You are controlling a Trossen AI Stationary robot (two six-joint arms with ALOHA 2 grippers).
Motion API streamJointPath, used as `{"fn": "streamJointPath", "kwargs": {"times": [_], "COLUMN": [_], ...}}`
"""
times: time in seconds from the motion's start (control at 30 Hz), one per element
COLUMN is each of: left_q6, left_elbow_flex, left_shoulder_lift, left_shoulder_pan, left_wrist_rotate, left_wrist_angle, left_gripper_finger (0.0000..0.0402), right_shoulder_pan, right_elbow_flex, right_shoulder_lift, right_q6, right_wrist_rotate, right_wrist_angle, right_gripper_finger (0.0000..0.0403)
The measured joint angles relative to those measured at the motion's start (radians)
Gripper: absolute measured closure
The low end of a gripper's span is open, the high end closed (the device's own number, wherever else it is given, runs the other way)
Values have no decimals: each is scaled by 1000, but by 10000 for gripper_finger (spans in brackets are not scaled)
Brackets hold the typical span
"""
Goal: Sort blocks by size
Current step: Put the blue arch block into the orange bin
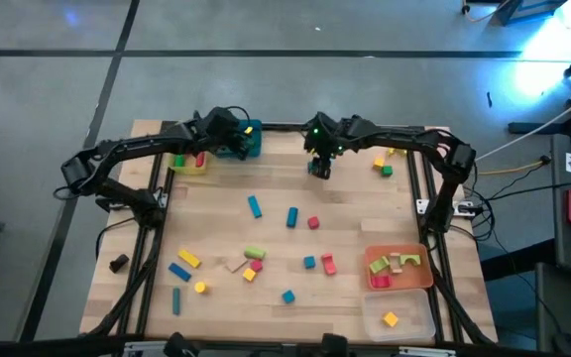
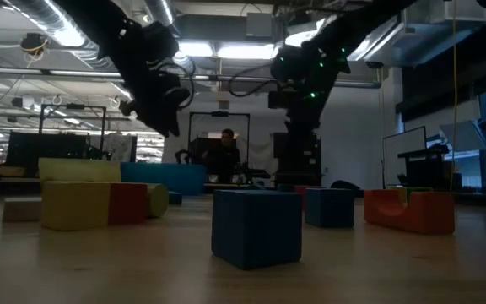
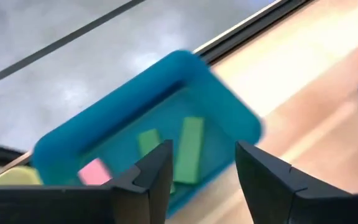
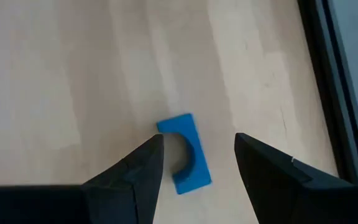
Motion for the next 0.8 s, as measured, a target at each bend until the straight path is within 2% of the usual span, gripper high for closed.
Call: {"fn": "streamJointPath", "kwargs": {"times": [0.2, 0.5, 0.8], "left_q6": [-6, -8, -27], "left_elbow_flex": [0, 0, 0], "left_shoulder_lift": [-6, -6, -6], "left_shoulder_pan": [-60, -162, -220], "left_wrist_rotate": [43, 48, 47], "left_wrist_angle": [37, 36, 36], "left_gripper_finger": [247, 247, 247], "right_shoulder_pan": [-45, -43, -43], "right_elbow_flex": [-61, -139, -147], "right_shoulder_lift": [0, 0, 4], "right_q6": [1, -48, -56], "right_wrist_rotate": [-24, -23, -56], "right_wrist_angle": [87, 193, 202], "right_gripper_finger": [205, 205, 205]}}
